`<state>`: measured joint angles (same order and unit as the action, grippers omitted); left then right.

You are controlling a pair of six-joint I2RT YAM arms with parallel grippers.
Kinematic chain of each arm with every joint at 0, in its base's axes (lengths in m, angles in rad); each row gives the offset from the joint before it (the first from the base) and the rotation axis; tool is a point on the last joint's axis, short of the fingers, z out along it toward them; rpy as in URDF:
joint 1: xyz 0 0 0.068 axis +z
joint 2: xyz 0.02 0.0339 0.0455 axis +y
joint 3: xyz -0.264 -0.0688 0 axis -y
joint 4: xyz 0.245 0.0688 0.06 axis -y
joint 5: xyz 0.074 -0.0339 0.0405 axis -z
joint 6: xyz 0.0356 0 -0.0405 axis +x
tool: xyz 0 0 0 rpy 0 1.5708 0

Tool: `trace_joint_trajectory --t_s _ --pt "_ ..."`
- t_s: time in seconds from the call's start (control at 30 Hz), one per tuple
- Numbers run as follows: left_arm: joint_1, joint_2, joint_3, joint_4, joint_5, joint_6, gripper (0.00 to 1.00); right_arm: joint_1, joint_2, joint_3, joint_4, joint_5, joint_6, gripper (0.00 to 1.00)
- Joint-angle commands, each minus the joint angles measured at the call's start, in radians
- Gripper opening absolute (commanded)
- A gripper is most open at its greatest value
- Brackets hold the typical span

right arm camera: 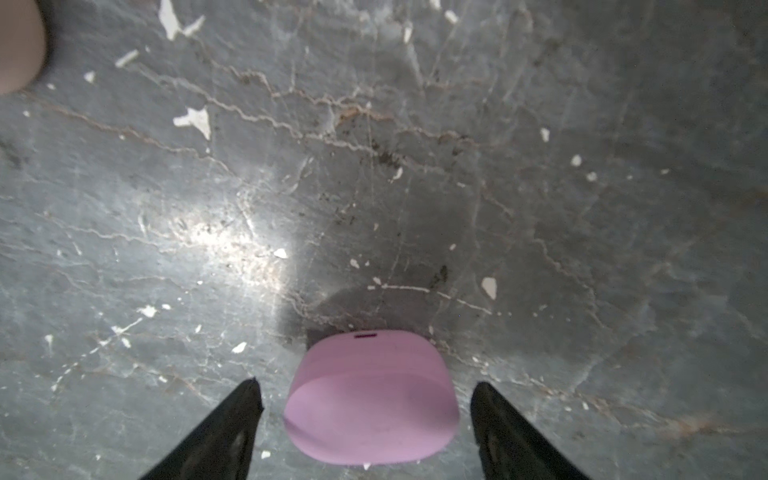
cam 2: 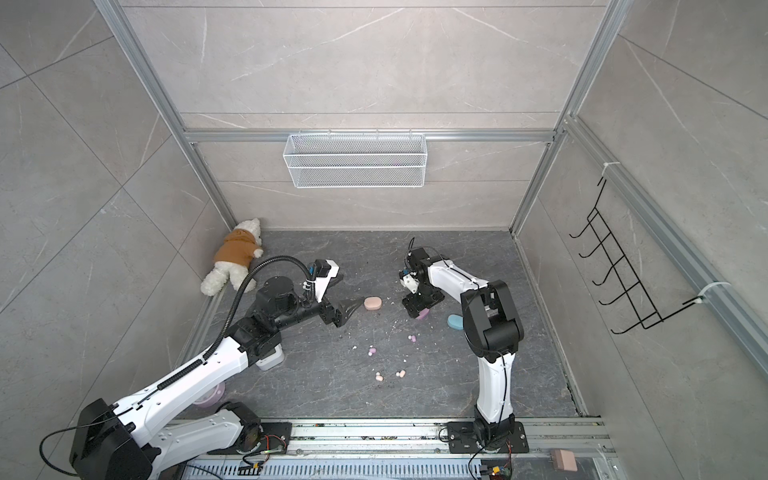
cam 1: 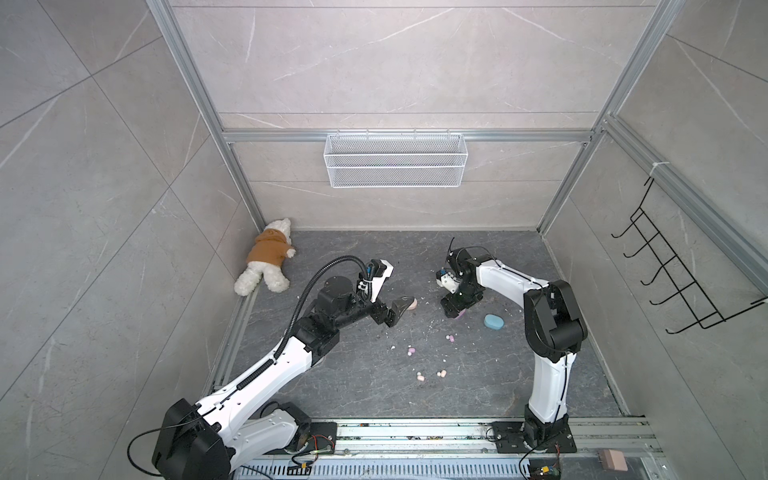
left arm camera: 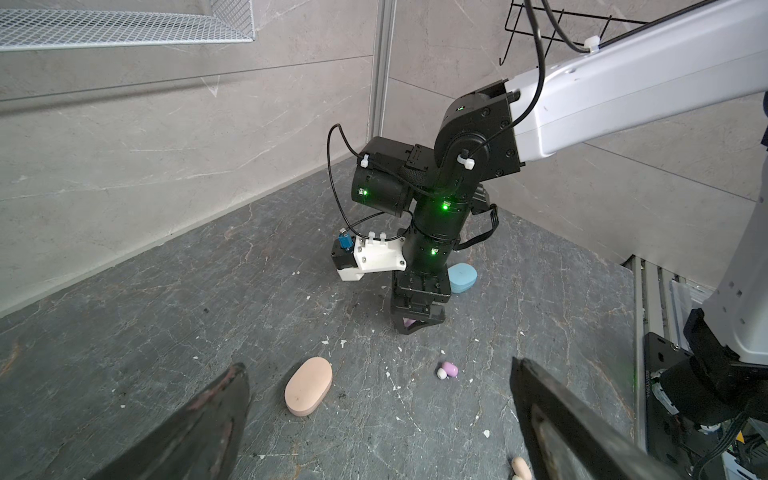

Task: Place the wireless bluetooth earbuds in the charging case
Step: 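Lift the pink case off the table with the right gripper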

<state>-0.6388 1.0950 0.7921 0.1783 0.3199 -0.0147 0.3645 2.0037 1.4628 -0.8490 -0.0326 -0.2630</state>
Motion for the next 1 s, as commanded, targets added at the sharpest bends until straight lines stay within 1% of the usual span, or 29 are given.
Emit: trace_joint_trajectory --t_s 0.0,0.5,0.7,0.97 --pt "0.004 -0.023 0.014 0.005 0.019 0.018 1.00 0.010 0.013 0.026 -0.022 0.022 -0.006 0.80" --pt "0.003 -0.030 0.013 0.003 0.015 0.021 1.00 0.017 0.028 0.030 -0.027 0.049 0.002 0.68" --pt "0.003 -0.031 0.010 0.000 0.014 0.021 1.00 0.017 0.005 0.037 -0.039 0.047 0.010 0.66" --pt "0.003 -0.003 0.017 -0.005 0.024 0.029 1.00 0.017 -0.019 0.098 -0.146 0.033 0.093 0.61"
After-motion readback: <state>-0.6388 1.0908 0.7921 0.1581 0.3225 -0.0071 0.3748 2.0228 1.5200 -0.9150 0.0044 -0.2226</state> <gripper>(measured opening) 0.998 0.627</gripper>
